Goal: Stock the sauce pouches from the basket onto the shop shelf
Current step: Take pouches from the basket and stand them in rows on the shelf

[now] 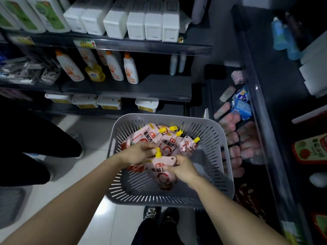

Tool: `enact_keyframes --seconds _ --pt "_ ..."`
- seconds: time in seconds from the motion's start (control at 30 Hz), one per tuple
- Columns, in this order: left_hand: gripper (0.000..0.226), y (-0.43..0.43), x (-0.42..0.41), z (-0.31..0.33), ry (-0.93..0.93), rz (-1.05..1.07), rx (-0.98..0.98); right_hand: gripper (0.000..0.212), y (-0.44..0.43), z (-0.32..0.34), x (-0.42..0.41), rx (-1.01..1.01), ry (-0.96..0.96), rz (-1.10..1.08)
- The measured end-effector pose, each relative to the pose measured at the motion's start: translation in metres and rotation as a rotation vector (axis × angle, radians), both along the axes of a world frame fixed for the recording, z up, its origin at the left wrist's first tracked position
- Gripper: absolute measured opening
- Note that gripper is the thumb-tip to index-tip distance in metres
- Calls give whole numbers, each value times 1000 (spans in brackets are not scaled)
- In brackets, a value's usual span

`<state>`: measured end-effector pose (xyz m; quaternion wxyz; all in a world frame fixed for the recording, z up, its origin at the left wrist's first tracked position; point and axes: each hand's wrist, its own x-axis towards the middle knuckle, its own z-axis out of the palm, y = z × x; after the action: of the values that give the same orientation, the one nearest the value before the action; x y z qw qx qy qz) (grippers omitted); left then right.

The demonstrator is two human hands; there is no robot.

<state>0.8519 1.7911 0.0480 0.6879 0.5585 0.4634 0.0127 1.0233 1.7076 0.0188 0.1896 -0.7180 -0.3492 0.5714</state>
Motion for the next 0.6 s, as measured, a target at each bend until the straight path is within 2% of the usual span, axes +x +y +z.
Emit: enact_keyframes --seconds 0.03,0.1,0.13,0.17,0.23,0.27,0.33,0.43,0.6 --pt "17 3 7 0 34 40 86 21 2 -1 2 17 -7 -43" --pt "16 16 17 -7 288 79 451 17 3 -2 7 38 -23 -135" --pt "23 23 21 -9 450 60 627 16 3 -3 9 49 -27 -184" --pt "36 28 24 -14 589 29 718 16 3 -4 12 68 -29 -230" --pt "56 36 28 -22 749 12 655 18 1 -7 19 95 -41 -297" --pt "59 36 30 -25 780 32 596 19 0 -9 22 97 -47 -321" --pt "54 34 32 -33 847 51 609 22 0 -12 28 91 -50 -350" --pt "52 31 31 -43 931 -54 747 23 -1 -16 35 89 -67 -375" --pt "36 40 28 -31 862 -161 780 22 0 -19 36 67 -76 -390"
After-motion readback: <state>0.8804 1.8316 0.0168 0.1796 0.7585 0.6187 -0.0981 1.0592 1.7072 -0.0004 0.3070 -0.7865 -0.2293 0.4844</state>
